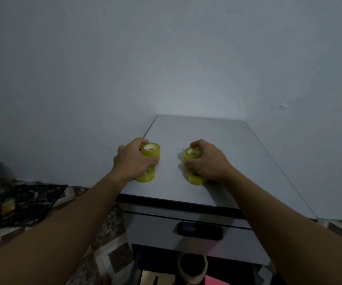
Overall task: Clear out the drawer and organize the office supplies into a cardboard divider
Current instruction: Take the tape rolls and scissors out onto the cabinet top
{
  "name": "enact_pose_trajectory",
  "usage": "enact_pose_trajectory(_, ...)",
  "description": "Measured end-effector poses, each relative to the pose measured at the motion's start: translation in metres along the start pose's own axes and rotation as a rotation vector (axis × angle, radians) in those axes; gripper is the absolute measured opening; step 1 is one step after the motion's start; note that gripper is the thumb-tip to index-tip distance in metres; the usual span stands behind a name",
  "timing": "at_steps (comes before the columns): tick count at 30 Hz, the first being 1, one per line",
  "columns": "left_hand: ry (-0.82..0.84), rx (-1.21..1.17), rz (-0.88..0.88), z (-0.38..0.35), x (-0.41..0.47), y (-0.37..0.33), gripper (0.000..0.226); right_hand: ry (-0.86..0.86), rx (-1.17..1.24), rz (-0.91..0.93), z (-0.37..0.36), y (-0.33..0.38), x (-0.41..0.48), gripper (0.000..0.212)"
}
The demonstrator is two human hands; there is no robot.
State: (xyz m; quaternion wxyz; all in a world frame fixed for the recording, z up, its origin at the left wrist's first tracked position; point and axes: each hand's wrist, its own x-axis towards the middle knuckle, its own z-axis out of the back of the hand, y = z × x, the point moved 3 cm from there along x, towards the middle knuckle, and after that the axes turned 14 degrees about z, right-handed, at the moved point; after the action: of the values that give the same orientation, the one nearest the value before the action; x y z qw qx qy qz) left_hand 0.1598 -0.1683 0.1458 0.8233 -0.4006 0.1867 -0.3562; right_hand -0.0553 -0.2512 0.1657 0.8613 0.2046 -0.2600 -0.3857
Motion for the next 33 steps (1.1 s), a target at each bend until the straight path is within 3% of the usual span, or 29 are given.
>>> enact_pose_trajectory(10, -0.049, 0.075, 0.02, -0.001, -0.004, -0.003, 0.068, -0.036, -0.019, 0.011, -0.003, 0.0, -0.001, 0.061)
enact_pose_trajectory(33, 0.006, 0.036, 0.033, 0.005, -0.011, -0.008, 0.089, -0.027, -0.022, 0.02, 0.007, -0.011, -0.003, 0.059)
